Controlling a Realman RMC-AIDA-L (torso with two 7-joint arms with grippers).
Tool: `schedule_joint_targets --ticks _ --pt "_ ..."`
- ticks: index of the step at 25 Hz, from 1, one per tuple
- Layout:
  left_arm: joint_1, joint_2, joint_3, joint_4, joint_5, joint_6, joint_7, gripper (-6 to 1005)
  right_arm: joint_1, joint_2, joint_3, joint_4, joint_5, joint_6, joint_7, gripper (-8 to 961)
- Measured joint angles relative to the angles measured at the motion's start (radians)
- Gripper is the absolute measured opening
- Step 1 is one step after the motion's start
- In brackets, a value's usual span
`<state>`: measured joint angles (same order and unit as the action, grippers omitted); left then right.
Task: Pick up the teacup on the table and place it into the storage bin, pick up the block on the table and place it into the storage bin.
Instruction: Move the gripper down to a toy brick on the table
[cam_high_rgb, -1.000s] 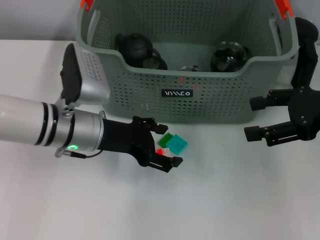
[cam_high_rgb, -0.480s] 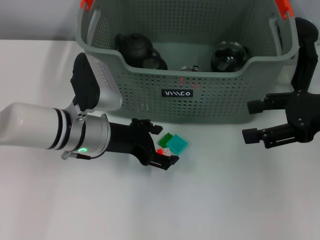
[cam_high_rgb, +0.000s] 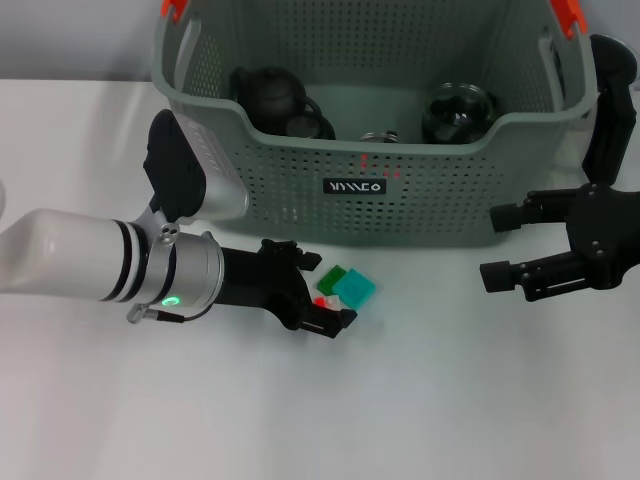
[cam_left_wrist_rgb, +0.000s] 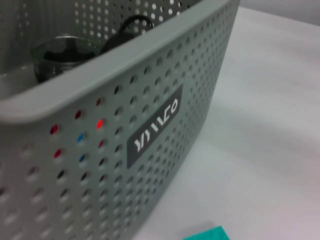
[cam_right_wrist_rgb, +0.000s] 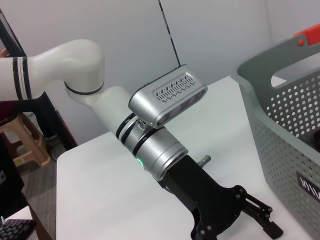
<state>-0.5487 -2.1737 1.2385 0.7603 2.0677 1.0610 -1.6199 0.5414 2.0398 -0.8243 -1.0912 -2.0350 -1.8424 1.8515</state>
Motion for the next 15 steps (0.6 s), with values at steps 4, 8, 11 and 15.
schedule_joint_targets --ticks 4,8,11,15 --pt "-0.002 0.0 0.022 -0.01 -0.003 -0.025 0.0 950 -0.003 0.001 0.0 0.0 -0.001 0.0 -0.001 947" --pt "-0.003 -0.001 0.039 -0.012 -0.006 -0.04 0.0 950 -0.006 0.002 0.0 0.001 -0.001 0.0 -0.003 947" --pt "-0.004 -0.002 0.055 -0.012 -0.006 -0.052 -0.004 950 -0.007 0.003 0.001 0.001 -0.001 0.001 -0.003 947" --pt "-0.007 -0.003 0.069 -0.012 -0.006 -0.065 -0.018 950 -0.009 0.005 0.001 0.001 -0.002 0.002 -0.004 947"
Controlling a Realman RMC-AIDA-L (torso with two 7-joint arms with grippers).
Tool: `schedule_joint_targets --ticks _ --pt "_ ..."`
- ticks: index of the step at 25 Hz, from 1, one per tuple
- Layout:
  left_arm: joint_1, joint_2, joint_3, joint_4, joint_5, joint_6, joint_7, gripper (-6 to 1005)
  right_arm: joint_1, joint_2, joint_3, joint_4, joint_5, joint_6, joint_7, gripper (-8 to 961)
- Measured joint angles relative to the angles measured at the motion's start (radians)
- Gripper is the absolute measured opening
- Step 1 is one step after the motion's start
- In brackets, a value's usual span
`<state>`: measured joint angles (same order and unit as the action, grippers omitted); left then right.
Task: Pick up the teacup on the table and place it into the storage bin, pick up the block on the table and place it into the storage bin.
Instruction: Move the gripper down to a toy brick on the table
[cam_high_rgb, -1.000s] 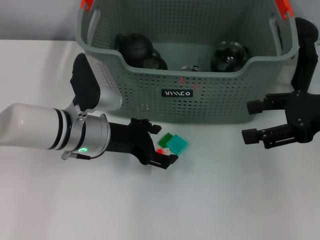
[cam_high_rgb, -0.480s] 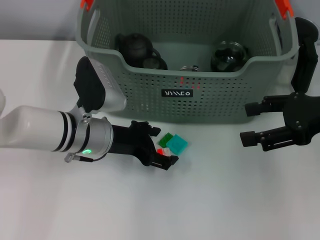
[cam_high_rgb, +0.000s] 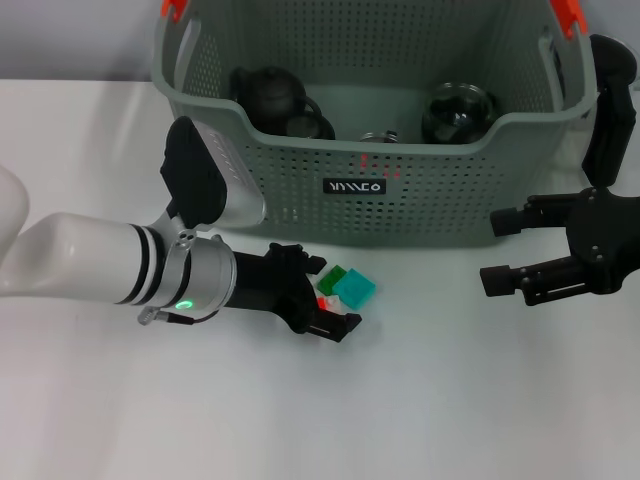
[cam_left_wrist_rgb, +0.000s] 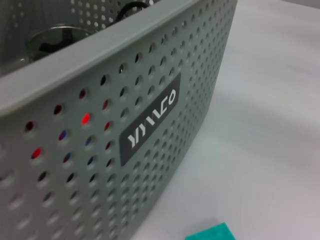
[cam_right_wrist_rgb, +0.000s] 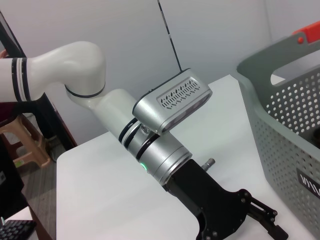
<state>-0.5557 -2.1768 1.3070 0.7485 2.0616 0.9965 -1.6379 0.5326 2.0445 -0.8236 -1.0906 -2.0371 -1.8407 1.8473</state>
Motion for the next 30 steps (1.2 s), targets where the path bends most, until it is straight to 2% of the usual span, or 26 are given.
schedule_joint_targets --ticks 11,30 --pt "-0.008 0.0 0.022 0.001 0.0 0.051 -0.007 950 0.008 -0.009 0.006 0.04 -0.002 0.004 -0.017 947" --pt "-0.017 0.003 0.026 0.007 0.008 0.184 -0.008 950 0.008 -0.009 0.008 0.046 -0.002 0.003 -0.024 947"
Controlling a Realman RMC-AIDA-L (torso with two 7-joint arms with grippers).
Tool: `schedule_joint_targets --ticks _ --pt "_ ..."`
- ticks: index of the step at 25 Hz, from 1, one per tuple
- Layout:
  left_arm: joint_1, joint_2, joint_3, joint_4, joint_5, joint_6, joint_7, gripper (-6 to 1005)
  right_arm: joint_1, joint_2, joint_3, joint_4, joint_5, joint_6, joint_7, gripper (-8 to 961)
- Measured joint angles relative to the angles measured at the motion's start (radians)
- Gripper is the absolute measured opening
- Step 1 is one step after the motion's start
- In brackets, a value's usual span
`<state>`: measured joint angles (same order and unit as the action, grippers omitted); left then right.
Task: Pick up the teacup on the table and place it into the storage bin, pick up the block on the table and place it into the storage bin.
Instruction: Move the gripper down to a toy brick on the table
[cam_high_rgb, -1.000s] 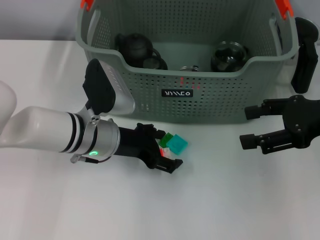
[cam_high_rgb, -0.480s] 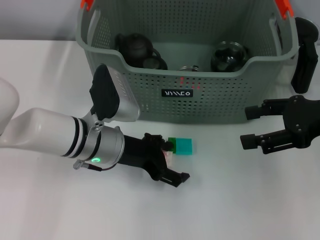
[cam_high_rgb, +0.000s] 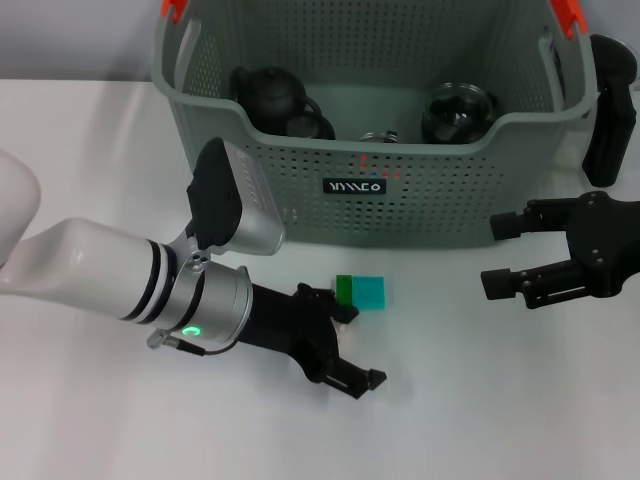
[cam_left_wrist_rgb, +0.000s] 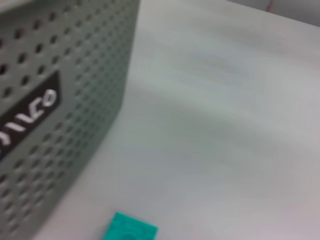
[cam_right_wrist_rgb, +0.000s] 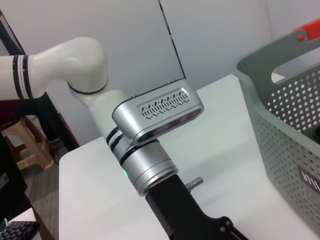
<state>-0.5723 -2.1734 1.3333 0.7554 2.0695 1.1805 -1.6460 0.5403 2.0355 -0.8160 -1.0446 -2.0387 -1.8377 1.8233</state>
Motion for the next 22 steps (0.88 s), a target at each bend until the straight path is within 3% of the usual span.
schedule_joint_targets --ticks 12,22 --pt "-0.006 0.005 -0.02 0.068 0.028 0.203 -0.018 951 0.0 0.0 0.0 0.0 0.0 0.0 0.001 947" --pt "-0.002 0.013 -0.071 0.231 0.12 0.331 -0.221 951 0.008 -0.003 -0.004 0.001 0.0 0.0 -0.011 947"
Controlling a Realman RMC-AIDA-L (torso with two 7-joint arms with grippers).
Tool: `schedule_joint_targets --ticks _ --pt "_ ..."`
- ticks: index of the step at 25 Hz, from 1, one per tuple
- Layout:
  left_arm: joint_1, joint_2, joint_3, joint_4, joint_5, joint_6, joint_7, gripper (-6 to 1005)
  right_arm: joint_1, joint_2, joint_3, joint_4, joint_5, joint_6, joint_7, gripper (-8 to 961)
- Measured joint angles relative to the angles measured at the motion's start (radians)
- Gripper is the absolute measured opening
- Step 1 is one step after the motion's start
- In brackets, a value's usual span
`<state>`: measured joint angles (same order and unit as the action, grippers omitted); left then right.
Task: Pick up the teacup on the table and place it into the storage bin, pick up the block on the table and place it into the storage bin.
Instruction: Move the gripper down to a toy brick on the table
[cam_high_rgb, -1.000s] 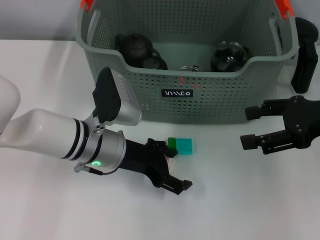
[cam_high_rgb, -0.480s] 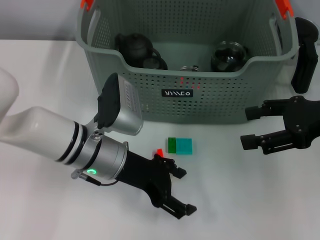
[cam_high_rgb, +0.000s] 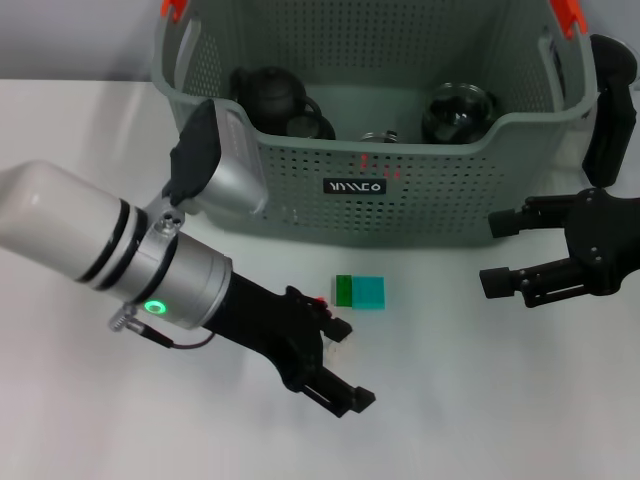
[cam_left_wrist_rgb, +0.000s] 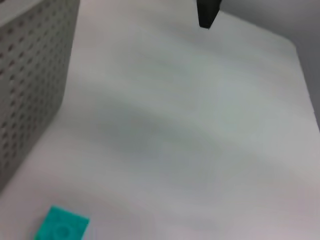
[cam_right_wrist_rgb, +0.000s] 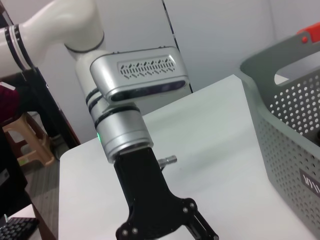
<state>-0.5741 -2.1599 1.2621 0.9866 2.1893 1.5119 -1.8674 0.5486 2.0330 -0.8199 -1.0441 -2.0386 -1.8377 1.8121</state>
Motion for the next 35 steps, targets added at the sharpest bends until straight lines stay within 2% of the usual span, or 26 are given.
schedule_joint_targets --ticks 10,18,27,35 --pt "-0.021 -0.001 0.012 0.173 0.166 0.099 -0.319 950 0.012 0.0 0.003 0.001 0.0 0.005 -0.005 947" --pt "-0.076 -0.006 0.119 0.263 0.256 0.169 -0.547 950 0.026 0.0 -0.003 0.001 0.0 0.012 -0.005 947" --pt "-0.133 -0.012 0.261 0.252 0.296 0.065 -0.681 951 0.048 -0.002 -0.006 0.002 -0.095 0.001 -0.023 947" --pt "-0.166 -0.012 0.32 0.174 0.299 -0.033 -0.733 950 0.104 -0.002 -0.016 -0.003 -0.255 -0.015 -0.019 947"
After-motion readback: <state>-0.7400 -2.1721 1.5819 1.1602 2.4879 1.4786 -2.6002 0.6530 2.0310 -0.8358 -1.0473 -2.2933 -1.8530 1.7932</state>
